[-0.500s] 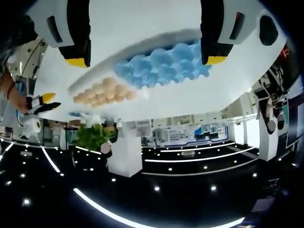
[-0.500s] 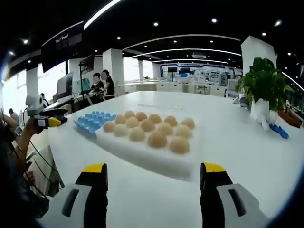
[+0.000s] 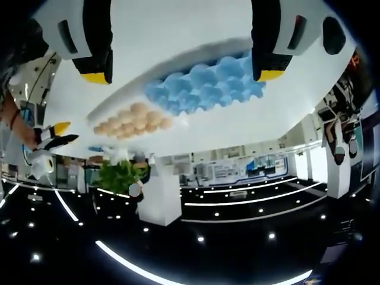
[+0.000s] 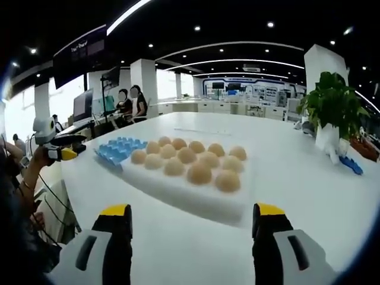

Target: Place the egg into an empty slot of the egg tray after lifting it from the table, then release the egg inside the slot.

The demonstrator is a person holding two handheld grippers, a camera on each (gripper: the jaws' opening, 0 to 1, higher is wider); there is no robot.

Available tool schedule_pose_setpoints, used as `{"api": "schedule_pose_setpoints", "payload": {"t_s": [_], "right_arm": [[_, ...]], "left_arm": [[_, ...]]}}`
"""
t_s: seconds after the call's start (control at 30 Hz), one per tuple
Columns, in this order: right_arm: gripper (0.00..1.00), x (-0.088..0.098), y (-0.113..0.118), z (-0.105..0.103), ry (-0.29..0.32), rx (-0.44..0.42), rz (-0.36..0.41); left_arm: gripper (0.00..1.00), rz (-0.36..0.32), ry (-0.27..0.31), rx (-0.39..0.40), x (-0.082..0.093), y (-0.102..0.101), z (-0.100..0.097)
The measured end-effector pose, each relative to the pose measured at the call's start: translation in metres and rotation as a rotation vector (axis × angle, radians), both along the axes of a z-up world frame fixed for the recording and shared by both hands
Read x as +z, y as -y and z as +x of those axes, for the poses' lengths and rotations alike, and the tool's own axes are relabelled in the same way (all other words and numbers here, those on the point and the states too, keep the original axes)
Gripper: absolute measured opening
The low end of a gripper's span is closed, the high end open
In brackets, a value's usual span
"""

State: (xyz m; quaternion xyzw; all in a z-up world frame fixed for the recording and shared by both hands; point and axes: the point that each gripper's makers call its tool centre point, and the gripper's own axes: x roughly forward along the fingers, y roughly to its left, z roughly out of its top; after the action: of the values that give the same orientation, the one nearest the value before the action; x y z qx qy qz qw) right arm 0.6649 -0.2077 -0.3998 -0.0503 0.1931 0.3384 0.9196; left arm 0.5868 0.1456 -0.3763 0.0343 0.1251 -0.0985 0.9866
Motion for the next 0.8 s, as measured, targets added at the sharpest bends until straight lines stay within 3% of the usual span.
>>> {"api": "schedule_pose_setpoints", "payload": {"t_s": [0.37, 0.8], "right_arm": [[0.89, -0.0026, -0.0007, -0.0032, -0.006, 0.01, -0.025], [0.86, 0.0049, 0.0017, 0.0018, 0.009, -0.008, 0.0]], "left_arm": [[1.0, 0.002, -0.003, -0.014, -0.0007, 0.0036, -0.0007], [1.0, 0.005, 0.003, -0.007, 0.0007, 0.0021, -0.0007]]}}
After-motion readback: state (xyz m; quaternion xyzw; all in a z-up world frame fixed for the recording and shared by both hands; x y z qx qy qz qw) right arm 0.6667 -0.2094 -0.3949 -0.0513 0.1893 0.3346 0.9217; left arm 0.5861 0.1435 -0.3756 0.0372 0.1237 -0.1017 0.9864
